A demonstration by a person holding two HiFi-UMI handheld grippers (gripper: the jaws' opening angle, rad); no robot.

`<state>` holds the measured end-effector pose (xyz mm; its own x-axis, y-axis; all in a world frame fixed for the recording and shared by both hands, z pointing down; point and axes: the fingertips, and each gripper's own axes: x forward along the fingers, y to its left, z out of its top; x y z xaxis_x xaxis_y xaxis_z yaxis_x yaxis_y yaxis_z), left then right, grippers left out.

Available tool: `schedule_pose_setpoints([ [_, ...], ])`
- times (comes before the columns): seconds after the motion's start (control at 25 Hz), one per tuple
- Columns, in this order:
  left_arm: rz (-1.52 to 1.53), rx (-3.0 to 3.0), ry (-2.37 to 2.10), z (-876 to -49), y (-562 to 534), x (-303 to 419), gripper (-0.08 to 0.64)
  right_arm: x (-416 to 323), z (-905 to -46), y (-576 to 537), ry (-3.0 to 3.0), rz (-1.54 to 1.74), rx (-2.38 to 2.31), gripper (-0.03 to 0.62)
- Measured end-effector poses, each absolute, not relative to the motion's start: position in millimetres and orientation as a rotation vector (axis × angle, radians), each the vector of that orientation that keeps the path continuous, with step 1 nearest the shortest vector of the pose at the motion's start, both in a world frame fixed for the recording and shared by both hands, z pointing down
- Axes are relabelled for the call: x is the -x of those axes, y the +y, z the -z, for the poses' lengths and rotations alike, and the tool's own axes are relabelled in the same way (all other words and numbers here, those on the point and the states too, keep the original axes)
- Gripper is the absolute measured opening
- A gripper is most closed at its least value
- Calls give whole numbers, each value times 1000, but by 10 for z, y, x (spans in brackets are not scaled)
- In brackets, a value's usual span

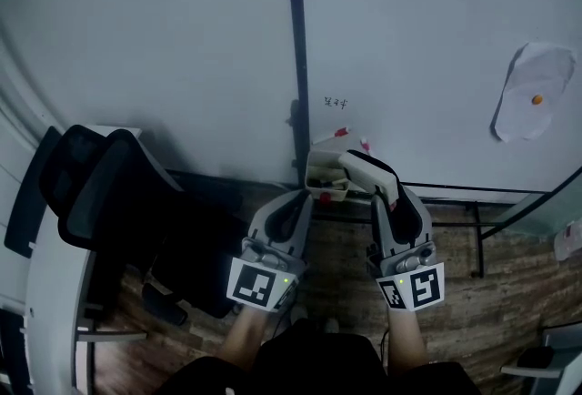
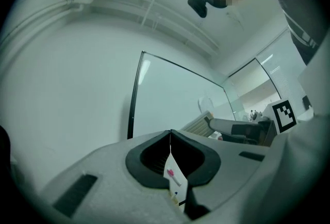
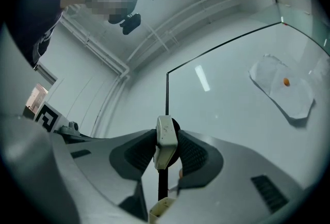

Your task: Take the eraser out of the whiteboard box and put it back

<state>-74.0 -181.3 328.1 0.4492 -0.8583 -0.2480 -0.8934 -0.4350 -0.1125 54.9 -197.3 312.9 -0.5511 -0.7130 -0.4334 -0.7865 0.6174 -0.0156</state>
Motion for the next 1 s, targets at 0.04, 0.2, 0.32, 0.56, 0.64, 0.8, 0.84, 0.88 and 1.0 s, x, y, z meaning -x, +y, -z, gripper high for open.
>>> schedule_pose_setpoints([
  [0.04,-231,2465,1517,-3266,-1789,733,5,-553,-3113,-1949,2444,-258,1189,115],
  [0.2,-209,2458,1521,-3222,-1719,696,5,-572,-3089,-1886,2440,-256,1182,115],
  [0.32,-200,2473,1520,-3189,-1677,658,5,-566,-3085,-1851,2442,-256,1174,115],
  [0.56,-224,2442,1505,-3180,-1613,681,5,-577,-3102,-1821,2448,-257,1175,115],
  [0.64,-233,2437,1513,-3173,-1611,689,5,-593,-3106,-1821,2448,-255,1177,115],
  [0.8,-236,2431,1532,-3180,-1620,718,5,-603,-3130,-1828,2456,-253,1179,115],
  [0.84,-233,2429,1533,-3185,-1619,721,5,-602,-3140,-1827,2459,-254,1181,115],
  [0.88,-229,2428,1533,-3193,-1617,723,5,-601,-3150,-1824,2461,-254,1183,115],
  [1.0,-233,2437,1539,-3215,-1620,719,5,-607,-3176,-1829,2463,-250,1189,115],
])
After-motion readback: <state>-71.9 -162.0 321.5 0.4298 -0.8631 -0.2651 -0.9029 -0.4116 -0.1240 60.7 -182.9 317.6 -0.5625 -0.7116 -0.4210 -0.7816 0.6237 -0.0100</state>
